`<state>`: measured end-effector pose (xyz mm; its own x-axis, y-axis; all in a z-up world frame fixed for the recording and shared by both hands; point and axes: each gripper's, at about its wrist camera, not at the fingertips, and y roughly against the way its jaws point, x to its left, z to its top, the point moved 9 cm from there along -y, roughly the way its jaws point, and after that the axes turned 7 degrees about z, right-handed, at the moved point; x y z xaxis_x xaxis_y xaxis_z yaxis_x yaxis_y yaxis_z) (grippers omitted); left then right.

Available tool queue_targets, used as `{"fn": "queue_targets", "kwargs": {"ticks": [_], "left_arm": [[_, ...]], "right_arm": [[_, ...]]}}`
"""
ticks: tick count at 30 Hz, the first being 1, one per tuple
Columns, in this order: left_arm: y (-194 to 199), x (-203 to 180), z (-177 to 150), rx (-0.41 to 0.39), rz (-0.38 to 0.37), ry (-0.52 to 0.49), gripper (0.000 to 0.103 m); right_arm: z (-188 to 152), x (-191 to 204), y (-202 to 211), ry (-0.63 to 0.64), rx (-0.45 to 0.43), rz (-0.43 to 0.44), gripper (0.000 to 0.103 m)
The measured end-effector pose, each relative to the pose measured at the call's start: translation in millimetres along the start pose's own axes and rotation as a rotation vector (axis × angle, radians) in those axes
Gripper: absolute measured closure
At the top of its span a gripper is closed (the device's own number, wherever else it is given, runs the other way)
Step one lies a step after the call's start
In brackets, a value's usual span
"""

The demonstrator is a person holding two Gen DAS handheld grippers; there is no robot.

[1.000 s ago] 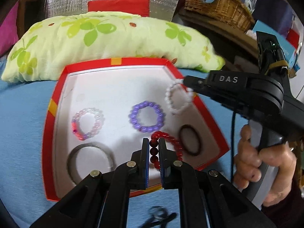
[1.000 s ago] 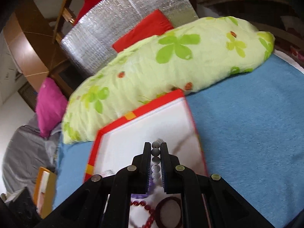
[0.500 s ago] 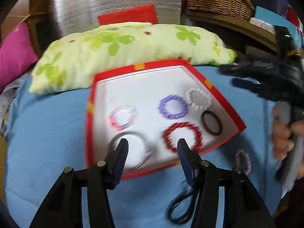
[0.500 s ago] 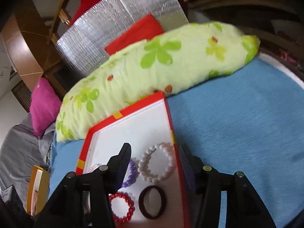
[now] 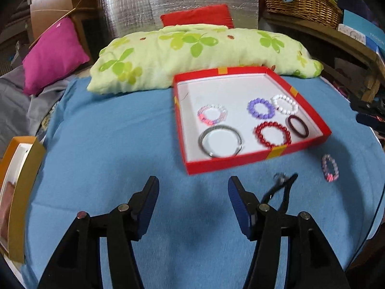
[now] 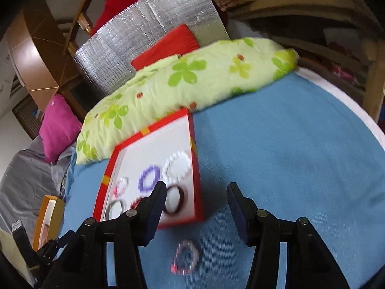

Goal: Organize jewelry
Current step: 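Move both tools back toward the black hair clip and pink bracelet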

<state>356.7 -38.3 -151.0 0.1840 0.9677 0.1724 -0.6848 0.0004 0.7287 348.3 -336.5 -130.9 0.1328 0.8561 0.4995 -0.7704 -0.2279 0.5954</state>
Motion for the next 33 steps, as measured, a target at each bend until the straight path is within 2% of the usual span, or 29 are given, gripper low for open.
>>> {"fn": "queue_targets", "kwargs": {"ticks": [7,13,18,33], "left_arm": [[19.4,0.4,-28.6,0.031,0.001,0.040,0.038],[30.5,-7.9,-40.5,0.020,0.027,0.008,0.035],[27.5,-6.0,-37.2,0.016,0.050,0.001,0.035],[14.4,-20.0,-30.5,0.032,0.056,-0.042,0.035]], "right_arm": [[-43.5,-4.4,17.0,0.008,0.087,-0.054,0.048],[-74.1,-2.9,19.9,0.055,0.156,-0.100,0.047],[-78.6,6.9,15.6,0.097,0.175,-0.101,0.047],[-80.5,21.4,-0.1,0.138,0.216,-0.096,0.047]]}}
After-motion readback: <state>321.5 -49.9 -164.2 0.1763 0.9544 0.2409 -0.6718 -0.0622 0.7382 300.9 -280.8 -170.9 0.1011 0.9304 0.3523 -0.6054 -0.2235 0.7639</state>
